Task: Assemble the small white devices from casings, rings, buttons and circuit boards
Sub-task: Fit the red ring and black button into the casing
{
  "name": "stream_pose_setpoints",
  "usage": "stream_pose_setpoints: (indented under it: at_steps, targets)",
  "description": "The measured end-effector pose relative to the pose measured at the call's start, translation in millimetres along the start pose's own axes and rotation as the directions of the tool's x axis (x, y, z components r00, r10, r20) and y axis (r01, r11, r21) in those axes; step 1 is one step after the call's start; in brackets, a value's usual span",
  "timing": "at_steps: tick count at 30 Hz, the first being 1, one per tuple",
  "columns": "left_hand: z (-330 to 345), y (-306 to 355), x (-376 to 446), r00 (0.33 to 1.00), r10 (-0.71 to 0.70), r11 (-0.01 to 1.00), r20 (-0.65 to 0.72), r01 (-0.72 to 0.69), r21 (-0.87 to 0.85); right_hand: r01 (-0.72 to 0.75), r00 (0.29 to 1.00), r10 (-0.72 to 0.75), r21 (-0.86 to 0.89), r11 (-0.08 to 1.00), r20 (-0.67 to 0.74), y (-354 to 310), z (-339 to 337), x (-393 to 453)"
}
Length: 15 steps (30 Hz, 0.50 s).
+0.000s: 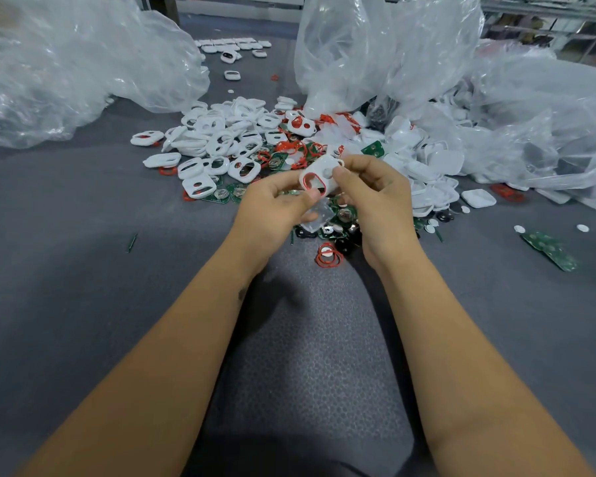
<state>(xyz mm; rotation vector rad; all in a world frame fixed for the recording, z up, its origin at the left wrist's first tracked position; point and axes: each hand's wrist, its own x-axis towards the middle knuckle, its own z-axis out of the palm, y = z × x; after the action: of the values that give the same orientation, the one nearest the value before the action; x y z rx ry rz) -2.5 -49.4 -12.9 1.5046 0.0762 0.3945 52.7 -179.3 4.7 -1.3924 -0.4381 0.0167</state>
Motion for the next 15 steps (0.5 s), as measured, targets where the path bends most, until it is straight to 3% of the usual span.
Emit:
stream_pose_setpoints:
  at_steps: [4, 11, 15]
  targets:
    - [0.0, 3.8, -1.0, 0.996, 0.086, 0.996, -0.004, -0.086, 0.027, 0.015, 1.0, -0.015, -0.018, 1.0, 0.007, -0.4, -0.4, 0.3]
    - [-0.3, 3.9, 0.5, 0.991, 0.055, 0.998, -0.124, -0.057, -0.011, -0.004, 0.993, 0.003, 0.006, 1.0, 0.116, -1.8, 0.5, -1.4]
    - [-0.3, 2.7, -1.0, 0.988, 0.147, 0.974, -0.056, -0.134, 0.183, -0.02, 0.997, 0.023, -0.031, 0.999, 0.076, -0.1, 3.1, -2.1]
